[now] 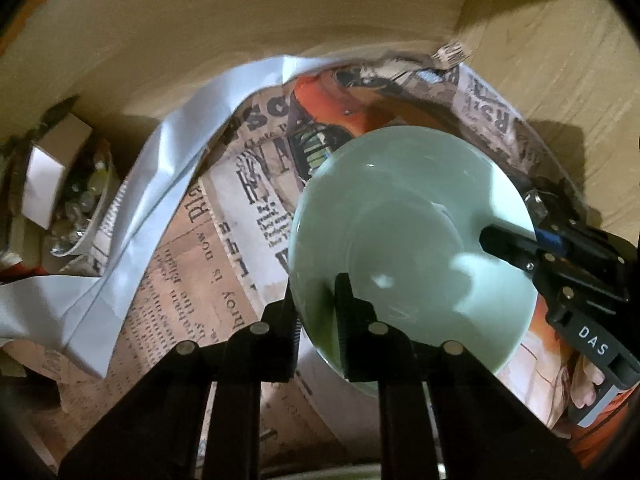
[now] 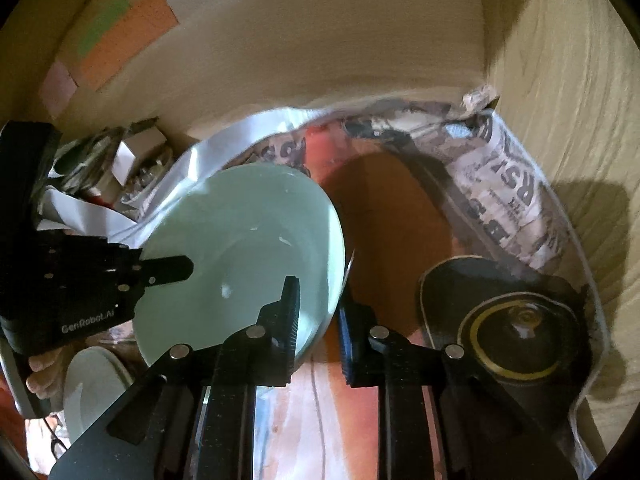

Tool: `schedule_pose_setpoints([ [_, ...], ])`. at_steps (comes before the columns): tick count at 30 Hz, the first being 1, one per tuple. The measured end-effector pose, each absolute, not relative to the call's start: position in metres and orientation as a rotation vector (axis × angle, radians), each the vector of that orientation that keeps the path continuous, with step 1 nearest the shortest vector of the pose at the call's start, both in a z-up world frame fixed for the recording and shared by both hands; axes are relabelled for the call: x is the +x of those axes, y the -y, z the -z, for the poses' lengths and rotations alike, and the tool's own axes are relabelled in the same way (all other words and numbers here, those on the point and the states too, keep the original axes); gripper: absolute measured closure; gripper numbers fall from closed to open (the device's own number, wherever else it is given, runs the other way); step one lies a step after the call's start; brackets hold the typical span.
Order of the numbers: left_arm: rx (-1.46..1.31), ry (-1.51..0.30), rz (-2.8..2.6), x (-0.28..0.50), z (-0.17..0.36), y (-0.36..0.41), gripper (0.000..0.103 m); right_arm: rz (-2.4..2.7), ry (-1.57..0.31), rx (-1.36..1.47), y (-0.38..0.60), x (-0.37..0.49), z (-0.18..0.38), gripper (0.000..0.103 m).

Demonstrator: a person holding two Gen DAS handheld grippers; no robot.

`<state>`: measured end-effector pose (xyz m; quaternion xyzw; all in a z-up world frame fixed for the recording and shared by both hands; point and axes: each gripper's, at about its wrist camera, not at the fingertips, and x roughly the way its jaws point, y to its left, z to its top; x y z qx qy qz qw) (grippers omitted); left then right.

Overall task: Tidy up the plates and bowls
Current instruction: 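Lift the mint-green bowl with both grippers and carry it toward the white bowl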

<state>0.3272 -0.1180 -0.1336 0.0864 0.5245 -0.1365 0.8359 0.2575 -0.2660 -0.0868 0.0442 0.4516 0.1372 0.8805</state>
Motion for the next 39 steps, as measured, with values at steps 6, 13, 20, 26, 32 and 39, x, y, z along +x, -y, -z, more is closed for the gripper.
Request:
schedule_pose_setpoints([
  [6, 0.162, -1.019, 0.289, 0.300, 0.103, 0.107, 0.088, -0.291, -0.855, 0.070, 0.255, 0.236, 0.059, 0.087],
  [13, 0.128, -0.929, 0.279, 0.263, 0.074, 0.086, 0.088, -0.318, -0.769, 0.031, 0.233, 0.208, 0.033, 0.087],
  [20, 0.092, -0.864, 0.260, 0.226, 0.058, 0.054, 0.088, -0.365, -0.734, 0.010, 0.208, 0.186, 0.025, 0.087],
  [26, 0.069, -0.838, 0.226, 0.196, 0.057, 0.025, 0.088, -0.413, -0.732, -0.008, 0.180, 0.167, 0.027, 0.087],
  [32, 0.028, -0.821, 0.195, 0.163, 0.058, -0.010, 0.088, -0.465, -0.727, -0.025, 0.149, 0.145, 0.027, 0.087],
  [39, 0.008, -0.801, 0.135, 0.127, 0.065, -0.043, 0.088, -0.522, -0.730, -0.045, 0.112, 0.123, 0.036, 0.087],
])
